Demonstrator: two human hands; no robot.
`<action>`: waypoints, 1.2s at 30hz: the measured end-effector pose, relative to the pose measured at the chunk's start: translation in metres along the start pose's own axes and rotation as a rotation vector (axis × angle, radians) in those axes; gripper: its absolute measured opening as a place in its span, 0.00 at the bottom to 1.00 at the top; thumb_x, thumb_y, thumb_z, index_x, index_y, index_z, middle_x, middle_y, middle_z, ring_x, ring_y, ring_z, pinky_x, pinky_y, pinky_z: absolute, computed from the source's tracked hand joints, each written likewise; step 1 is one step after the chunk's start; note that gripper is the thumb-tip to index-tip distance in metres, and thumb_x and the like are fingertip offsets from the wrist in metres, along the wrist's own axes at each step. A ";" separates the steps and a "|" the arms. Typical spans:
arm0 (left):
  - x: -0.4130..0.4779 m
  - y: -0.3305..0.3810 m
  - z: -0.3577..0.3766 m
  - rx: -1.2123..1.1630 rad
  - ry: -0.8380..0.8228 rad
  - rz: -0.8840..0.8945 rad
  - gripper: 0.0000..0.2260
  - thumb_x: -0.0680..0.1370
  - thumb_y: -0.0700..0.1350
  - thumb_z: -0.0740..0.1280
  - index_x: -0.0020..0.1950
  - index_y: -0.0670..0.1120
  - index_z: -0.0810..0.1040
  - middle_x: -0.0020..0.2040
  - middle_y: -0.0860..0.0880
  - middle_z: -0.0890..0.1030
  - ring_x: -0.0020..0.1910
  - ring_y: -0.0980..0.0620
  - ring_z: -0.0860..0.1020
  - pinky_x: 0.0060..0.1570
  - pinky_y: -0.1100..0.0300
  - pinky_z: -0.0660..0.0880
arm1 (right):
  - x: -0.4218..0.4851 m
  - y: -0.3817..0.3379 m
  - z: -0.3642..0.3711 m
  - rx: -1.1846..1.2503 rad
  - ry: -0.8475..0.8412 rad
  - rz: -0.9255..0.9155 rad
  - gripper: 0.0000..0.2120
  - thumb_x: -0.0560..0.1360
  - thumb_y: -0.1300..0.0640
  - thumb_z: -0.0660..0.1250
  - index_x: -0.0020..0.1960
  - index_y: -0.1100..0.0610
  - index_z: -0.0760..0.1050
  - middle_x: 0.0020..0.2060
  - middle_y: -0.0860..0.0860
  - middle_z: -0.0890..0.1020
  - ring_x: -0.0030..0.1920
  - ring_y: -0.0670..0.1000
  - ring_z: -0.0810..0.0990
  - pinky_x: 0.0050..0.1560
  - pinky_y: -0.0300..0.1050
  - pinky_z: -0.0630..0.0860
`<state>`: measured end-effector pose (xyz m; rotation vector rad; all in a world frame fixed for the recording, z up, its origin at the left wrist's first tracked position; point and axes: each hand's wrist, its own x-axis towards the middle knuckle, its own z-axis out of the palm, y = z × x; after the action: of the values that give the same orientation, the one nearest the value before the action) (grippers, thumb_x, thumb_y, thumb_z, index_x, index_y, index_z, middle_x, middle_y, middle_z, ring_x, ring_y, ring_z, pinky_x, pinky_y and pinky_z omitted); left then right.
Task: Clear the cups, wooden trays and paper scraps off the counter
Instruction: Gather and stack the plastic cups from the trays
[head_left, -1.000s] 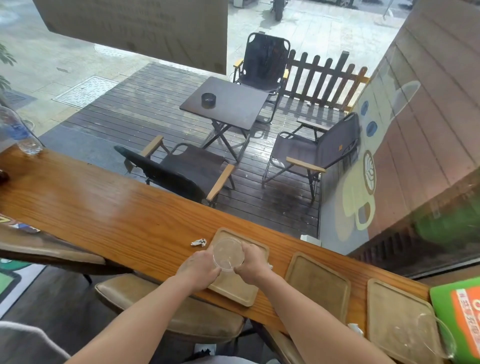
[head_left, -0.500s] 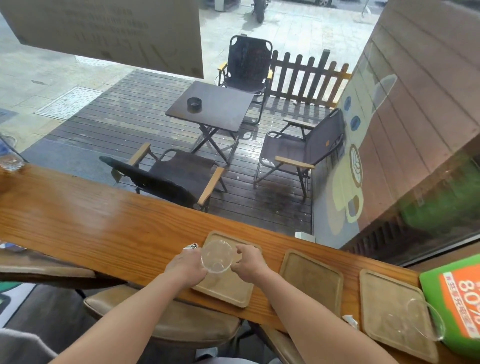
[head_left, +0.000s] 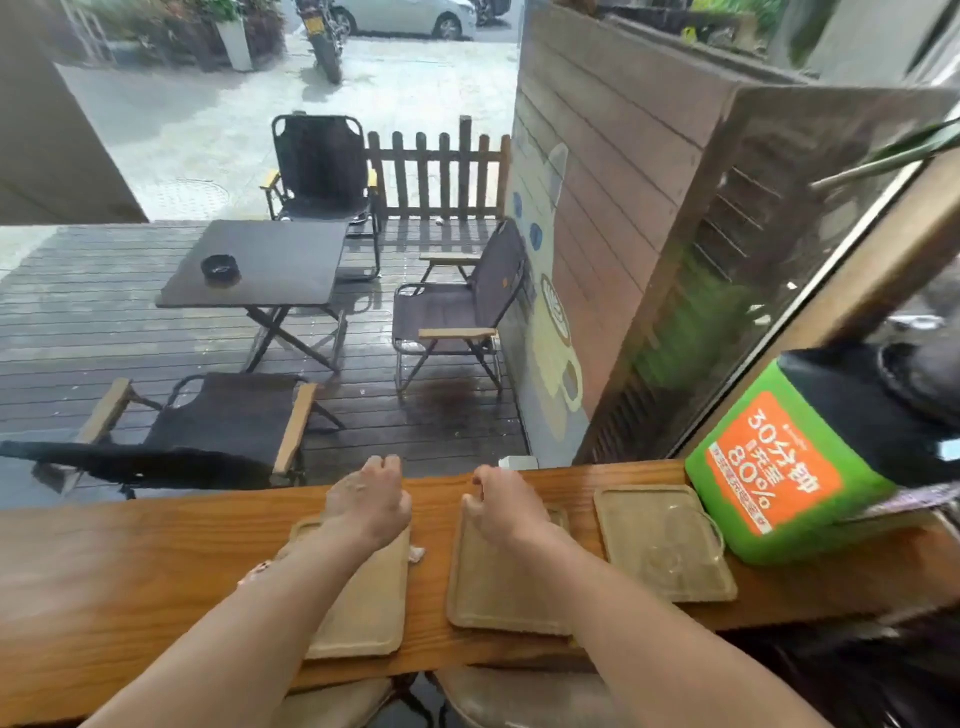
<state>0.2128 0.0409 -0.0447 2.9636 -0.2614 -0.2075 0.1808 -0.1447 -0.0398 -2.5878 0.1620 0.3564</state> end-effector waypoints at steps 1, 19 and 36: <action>0.004 0.022 0.000 0.006 -0.011 0.043 0.14 0.78 0.51 0.59 0.61 0.47 0.71 0.57 0.47 0.77 0.53 0.43 0.80 0.44 0.52 0.73 | -0.003 0.014 -0.010 -0.020 0.024 0.010 0.12 0.79 0.48 0.63 0.55 0.56 0.75 0.50 0.53 0.81 0.50 0.56 0.80 0.47 0.50 0.77; -0.018 0.280 0.087 -0.066 -0.309 0.498 0.12 0.76 0.55 0.63 0.56 0.52 0.73 0.51 0.50 0.78 0.46 0.48 0.79 0.41 0.55 0.76 | -0.112 0.243 -0.056 0.127 0.141 0.427 0.06 0.77 0.47 0.65 0.48 0.49 0.72 0.44 0.49 0.76 0.47 0.54 0.78 0.42 0.45 0.71; 0.023 0.314 0.163 -0.141 -0.481 0.332 0.14 0.76 0.51 0.67 0.59 0.49 0.74 0.50 0.50 0.80 0.45 0.51 0.79 0.44 0.53 0.81 | -0.086 0.317 -0.036 0.267 0.038 0.641 0.28 0.74 0.48 0.72 0.68 0.53 0.65 0.63 0.54 0.76 0.62 0.57 0.76 0.57 0.55 0.78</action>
<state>0.1596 -0.2918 -0.1534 2.6356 -0.7518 -0.8510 0.0481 -0.4311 -0.1375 -2.2206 0.9911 0.4698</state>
